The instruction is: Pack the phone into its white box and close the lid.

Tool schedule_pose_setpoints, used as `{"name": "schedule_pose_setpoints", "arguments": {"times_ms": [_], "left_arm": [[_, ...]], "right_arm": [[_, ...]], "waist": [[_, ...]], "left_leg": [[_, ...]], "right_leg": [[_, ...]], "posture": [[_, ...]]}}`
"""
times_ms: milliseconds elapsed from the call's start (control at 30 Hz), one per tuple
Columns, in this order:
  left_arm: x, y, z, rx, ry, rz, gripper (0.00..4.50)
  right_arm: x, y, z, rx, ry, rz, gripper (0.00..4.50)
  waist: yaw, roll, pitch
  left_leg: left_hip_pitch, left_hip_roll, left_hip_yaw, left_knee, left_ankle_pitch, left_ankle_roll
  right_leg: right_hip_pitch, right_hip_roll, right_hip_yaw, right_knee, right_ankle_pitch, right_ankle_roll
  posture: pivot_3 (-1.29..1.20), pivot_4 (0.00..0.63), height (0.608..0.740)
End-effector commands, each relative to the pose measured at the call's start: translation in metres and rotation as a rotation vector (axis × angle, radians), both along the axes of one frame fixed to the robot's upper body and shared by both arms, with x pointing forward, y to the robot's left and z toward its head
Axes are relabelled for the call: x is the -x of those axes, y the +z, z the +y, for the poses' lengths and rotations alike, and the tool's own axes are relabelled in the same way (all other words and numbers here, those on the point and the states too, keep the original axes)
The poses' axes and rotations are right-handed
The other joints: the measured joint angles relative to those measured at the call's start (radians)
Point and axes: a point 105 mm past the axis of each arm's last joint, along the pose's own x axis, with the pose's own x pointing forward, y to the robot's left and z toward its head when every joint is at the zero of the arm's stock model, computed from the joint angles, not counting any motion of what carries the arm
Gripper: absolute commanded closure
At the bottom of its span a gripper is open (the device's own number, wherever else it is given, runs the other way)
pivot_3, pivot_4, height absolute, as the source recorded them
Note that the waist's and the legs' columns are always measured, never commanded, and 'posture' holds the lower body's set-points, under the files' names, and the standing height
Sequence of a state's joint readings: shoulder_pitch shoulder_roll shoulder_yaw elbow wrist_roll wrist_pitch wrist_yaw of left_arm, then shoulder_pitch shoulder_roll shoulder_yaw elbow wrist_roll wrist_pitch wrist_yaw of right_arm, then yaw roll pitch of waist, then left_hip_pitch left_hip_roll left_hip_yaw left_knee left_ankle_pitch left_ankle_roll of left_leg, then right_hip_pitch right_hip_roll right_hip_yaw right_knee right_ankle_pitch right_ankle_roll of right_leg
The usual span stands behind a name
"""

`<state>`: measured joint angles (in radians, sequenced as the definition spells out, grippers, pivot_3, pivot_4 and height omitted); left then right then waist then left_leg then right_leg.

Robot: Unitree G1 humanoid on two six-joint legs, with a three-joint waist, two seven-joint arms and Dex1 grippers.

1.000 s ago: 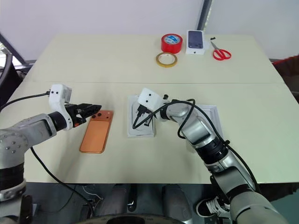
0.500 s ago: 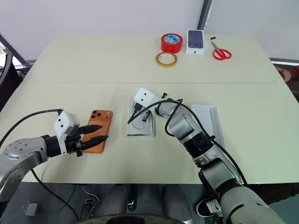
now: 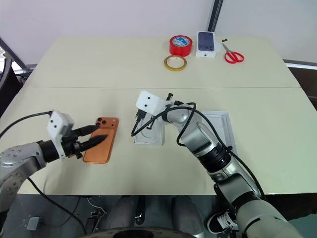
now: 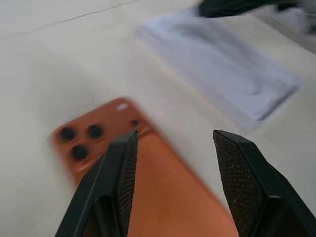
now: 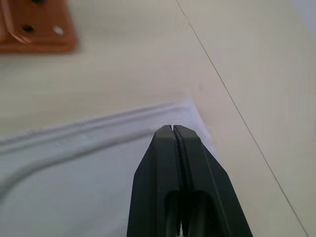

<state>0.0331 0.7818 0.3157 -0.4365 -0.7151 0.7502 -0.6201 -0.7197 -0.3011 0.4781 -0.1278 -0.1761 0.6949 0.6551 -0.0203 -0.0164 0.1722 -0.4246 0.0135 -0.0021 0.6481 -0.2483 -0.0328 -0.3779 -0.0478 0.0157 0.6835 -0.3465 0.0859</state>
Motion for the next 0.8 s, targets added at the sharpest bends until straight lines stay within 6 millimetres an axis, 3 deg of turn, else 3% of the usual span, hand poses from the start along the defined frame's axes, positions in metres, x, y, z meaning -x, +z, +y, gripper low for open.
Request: {"name": "schedule_pose_setpoints", "arguments": {"times_ms": [33,100,200,367,500,800], "left_arm": [[-0.005,0.024,0.016,0.047,0.078,-0.066,1.06],[-0.003,0.029,0.014,0.046,0.055,-0.081,0.1],[0.004,0.028,0.003,0.009,-0.017,-0.086,0.1],[0.024,0.007,-0.022,-0.148,-0.221,-0.059,0.1],[0.029,0.001,-0.034,-0.144,-0.296,-0.049,0.1],[0.032,-0.006,-0.039,-0.144,-0.312,-0.037,0.1]], "right_arm": [[0.003,0.006,0.006,-0.003,0.022,-0.024,4.5],[-0.004,0.002,0.0,0.024,-0.012,-0.027,4.5],[-0.011,0.0,-0.006,0.03,-0.051,-0.024,4.5],[-0.026,-0.01,-0.011,0.039,-0.09,0.003,4.5],[-0.038,-0.013,-0.011,0.041,-0.126,-0.002,4.5],[-0.036,-0.016,-0.017,0.105,-0.125,-0.01,4.5]], "waist": [[0.0,0.0,0.0],[0.002,0.0,0.0],[0.001,0.0,0.0],[-0.001,0.0,0.0],[-0.001,0.0,0.0],[0.0,0.0,0.0]], "left_leg": [[0.0,0.0,0.0,0.0,0.0,0.0],[0.0,0.0,0.0,0.0,0.0,0.0],[0.0,0.0,0.0,0.001,0.0,0.0],[0.0,0.0,0.0,0.0,0.0,0.0],[0.0,0.0,0.0,-0.001,0.0,0.0],[0.0,0.0,0.0,0.0,0.0,0.0]], "right_leg": [[0.0,0.0,0.0,0.0,0.0,0.0],[0.0,0.0,0.0,0.0,0.0,0.0],[0.0,0.0,0.0,0.0,0.0,0.0],[0.0,0.0,0.0,0.0,0.0,0.0],[0.0,0.0,0.0,0.0,0.0,-0.001],[0.0,0.0,0.0,0.0,0.0,-0.001]], "posture": [[0.0,0.15,0.725],[0.0,0.15,0.725],[0.0,0.15,0.725],[0.0,0.15,0.725],[0.0,0.15,0.725],[0.0,0.15,0.725]]}}
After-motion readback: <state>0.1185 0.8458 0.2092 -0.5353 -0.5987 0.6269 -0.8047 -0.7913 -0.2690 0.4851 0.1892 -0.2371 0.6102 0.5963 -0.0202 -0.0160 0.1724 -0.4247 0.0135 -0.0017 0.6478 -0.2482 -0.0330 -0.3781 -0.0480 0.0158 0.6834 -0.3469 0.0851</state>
